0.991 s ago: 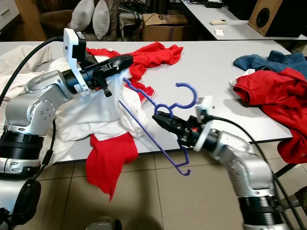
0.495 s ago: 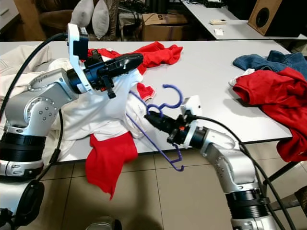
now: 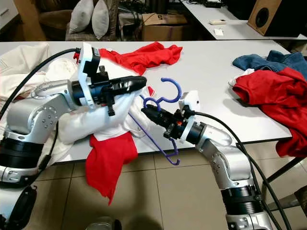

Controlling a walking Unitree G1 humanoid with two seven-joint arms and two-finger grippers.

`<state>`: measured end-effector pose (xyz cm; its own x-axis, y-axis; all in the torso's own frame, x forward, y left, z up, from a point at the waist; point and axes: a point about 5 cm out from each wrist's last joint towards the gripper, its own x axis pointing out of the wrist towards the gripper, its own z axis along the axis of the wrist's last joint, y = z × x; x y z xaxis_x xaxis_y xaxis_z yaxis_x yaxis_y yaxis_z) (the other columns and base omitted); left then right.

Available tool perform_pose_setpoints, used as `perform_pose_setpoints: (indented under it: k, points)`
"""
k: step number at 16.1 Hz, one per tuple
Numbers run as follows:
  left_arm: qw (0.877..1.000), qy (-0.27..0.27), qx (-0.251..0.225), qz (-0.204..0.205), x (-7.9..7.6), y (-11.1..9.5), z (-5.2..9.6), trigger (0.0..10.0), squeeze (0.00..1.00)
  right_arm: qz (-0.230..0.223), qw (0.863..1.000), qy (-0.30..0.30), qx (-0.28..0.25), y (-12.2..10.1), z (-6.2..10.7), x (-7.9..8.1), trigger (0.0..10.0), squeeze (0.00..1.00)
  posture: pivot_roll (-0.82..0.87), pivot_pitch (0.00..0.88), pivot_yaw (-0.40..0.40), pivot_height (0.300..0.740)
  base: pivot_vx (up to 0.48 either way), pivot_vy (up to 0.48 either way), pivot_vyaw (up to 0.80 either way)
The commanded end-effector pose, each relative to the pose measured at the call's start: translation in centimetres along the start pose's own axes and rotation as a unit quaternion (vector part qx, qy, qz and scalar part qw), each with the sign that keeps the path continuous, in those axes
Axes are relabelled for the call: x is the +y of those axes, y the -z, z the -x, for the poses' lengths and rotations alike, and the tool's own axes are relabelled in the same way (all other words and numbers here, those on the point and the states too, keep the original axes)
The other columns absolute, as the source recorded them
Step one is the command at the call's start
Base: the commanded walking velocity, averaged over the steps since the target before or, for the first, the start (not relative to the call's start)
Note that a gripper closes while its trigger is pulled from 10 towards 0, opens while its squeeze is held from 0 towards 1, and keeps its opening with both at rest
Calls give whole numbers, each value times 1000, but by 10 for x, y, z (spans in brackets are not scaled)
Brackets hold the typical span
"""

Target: Hang hanger

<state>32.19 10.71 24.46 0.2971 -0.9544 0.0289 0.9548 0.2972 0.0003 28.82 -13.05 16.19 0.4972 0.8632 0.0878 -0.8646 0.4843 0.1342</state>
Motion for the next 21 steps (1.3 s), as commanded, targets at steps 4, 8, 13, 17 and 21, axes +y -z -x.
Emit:
perform_pose_setpoints:
  k: [4, 8, 13, 17, 21]
  points:
    - [1000, 5, -25, -18, 6, -19, 6, 10000, 1000, 3, 1000, 2, -13, -4, 3, -2, 10000, 0, 85, 0, -17, 740, 0, 0, 0]
    - [998, 30, -52, -16, 8, -34, 16, 10000, 1000, 2, 1000, -1, -11, -3, 3, -2, 10000, 0, 89, 0, -18, 740, 0, 0, 0]
    - [997, 45, 16, -57, 25, -39, 32, 10000, 0, 6, 1000, -28, -2, -4, 4, 0, 10000, 0, 97, 0, -19, 740, 0, 0, 0]
    - [986, 103, 112, -62, 29, -25, 38, 10000, 0, 26, 998, -50, 20, -6, 7, 2, 10000, 0, 89, 0, -9, 740, 0, 0, 0]
    - [972, 117, 178, -100, 42, -23, 37, 10000, 0, 43, 996, -69, 38, -11, 13, 1, 10000, 0, 80, 0, -2, 740, 0, 0, 0]
